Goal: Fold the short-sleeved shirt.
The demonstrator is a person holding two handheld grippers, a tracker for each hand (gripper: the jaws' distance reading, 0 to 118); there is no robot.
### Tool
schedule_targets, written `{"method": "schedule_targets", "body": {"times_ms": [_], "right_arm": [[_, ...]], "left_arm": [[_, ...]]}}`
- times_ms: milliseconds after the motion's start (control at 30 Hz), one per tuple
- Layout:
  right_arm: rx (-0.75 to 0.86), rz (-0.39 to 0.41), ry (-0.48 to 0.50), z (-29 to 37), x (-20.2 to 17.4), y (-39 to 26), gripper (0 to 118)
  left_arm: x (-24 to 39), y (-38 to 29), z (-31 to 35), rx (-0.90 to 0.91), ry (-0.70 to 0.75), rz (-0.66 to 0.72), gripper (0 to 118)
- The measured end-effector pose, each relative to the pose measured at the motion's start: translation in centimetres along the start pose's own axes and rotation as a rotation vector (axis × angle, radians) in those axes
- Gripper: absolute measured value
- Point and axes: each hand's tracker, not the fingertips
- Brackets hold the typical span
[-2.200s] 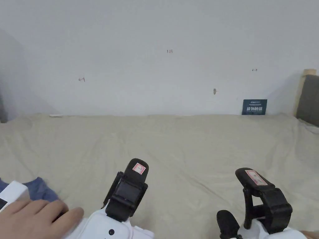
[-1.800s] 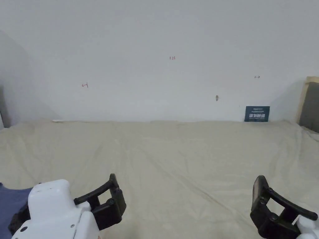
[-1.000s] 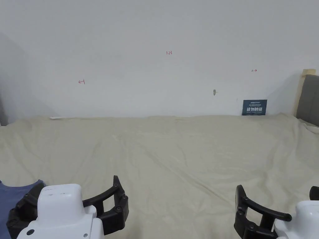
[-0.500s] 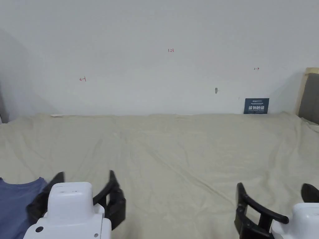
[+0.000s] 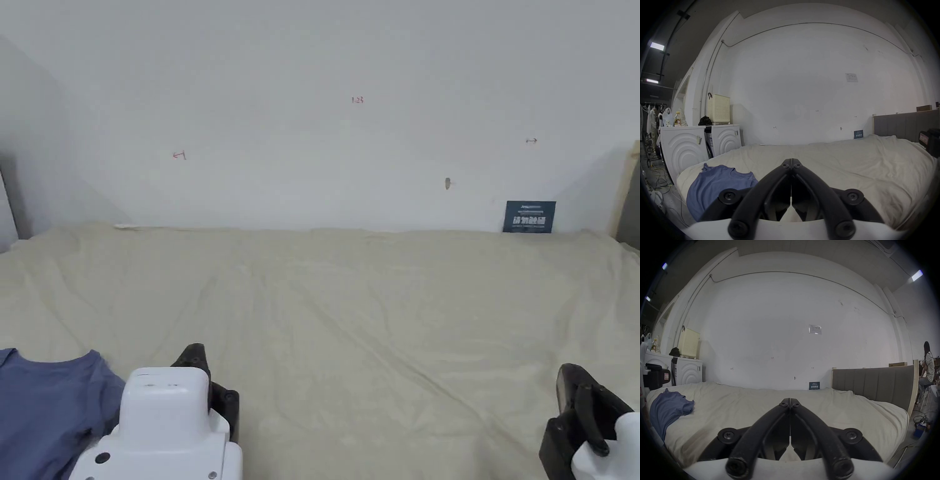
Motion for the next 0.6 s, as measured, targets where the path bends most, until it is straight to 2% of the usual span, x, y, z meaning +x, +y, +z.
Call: {"method": "schedule_targets", "body": {"times_ms": [200,300,400,467,600], "right_arm": [[-0.009,-0.021,0.071,-1.4,-2.8,0.5,0],[-0.015,-0.017,0.181,-2.2,-6.7,0.2,0],[-0.009,0.009,0.332,-2.3,-11.5,-0.1,0],[-0.013,-0.002,0.435,-2.1,-14.5,-0.1,0],[-0.045,-0.044,0.526,-1.4,-18.0,0.2,0]], "left_arm": [[-4.3,-0.5,0.5,-0.029,0.127,0.019,0],[-8.2,-1.0,1.6,-0.045,0.239,-0.002,0],[-12.3,-1.3,3.6,-0.056,0.375,-0.018,0],[-14.8,-1.2,5.0,-0.069,0.450,-0.017,0],[-17.7,-1.2,6.5,-0.097,0.526,0.018,0]]}}
